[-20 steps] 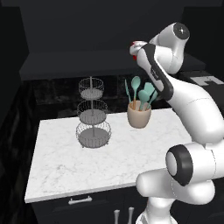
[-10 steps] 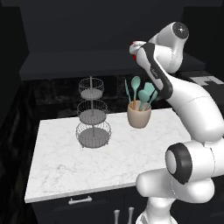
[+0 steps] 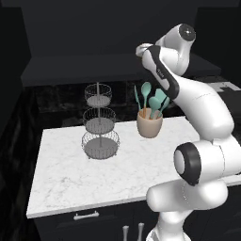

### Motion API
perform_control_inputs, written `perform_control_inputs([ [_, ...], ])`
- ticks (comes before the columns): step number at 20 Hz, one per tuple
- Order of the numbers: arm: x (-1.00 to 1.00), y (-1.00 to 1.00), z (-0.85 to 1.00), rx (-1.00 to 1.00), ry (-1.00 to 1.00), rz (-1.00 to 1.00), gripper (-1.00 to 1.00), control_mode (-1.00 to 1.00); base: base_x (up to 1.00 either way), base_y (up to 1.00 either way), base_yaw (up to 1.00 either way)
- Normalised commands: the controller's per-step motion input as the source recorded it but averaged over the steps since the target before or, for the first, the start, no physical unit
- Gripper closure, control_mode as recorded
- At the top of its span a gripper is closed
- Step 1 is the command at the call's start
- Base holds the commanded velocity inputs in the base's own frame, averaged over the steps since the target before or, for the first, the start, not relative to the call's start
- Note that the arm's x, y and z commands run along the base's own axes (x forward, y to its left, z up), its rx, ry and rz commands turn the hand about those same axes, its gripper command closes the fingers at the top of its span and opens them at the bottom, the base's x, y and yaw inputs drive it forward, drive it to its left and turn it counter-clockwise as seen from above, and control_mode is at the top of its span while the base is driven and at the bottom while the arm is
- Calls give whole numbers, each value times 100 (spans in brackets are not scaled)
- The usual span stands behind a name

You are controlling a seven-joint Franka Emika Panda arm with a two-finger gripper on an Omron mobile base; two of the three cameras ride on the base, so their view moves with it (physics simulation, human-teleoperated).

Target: Gather all objects into one cabinet and sort the glasses and bowls to opposite sides.

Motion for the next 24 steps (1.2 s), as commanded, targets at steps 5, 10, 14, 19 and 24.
perform_control_inputs([
  [5, 31, 0, 0, 0, 0, 0, -100, -100, 0, 0, 0],
  [10, 28, 0, 0, 0, 0, 0, -100, -100, 0, 0, 0],
  [14, 28, 0, 0, 0, 0, 0, -100, -100, 0, 0, 0],
  [19, 8, 0, 0, 0, 0, 0, -100, -100, 0, 0, 0],
  [24, 2, 0, -6, 0, 0, 0, 100, -100, 0, 0, 0],
])
